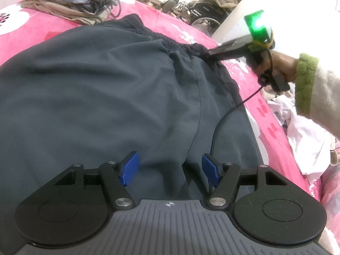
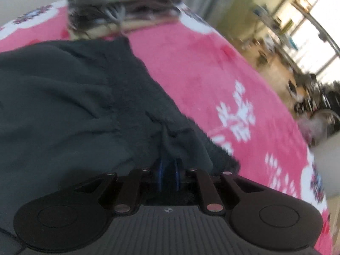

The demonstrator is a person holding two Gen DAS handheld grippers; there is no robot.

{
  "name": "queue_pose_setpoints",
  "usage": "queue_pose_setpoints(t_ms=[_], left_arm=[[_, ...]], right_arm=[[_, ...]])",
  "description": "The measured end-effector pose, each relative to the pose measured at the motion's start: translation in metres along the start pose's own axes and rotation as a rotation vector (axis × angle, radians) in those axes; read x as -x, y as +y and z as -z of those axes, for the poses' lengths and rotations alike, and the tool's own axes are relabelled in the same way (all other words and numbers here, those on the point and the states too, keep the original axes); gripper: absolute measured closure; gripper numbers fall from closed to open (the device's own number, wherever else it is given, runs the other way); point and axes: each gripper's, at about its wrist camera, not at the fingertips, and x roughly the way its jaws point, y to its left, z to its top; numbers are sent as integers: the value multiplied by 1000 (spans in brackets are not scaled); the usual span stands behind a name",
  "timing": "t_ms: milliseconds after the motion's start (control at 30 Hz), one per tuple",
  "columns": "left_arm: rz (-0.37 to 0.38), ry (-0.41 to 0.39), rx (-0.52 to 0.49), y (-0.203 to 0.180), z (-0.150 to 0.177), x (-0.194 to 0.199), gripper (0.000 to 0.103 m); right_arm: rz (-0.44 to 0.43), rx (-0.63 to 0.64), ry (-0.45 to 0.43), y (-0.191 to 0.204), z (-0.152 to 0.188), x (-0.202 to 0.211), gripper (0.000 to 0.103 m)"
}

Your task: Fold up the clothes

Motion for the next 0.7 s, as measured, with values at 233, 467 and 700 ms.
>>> queue_pose_setpoints(t_ms=[233, 467, 700], left_arm=[[6, -2, 2, 1, 1, 0, 37], [11, -2, 0, 3, 2, 1, 37], [5, -1, -10, 2, 2, 0, 37]], right_arm=[[3, 249, 120, 23, -3, -22, 87], [-49, 233, 203, 13, -8, -43, 79], [-124, 139, 299, -16, -13, -54, 49]])
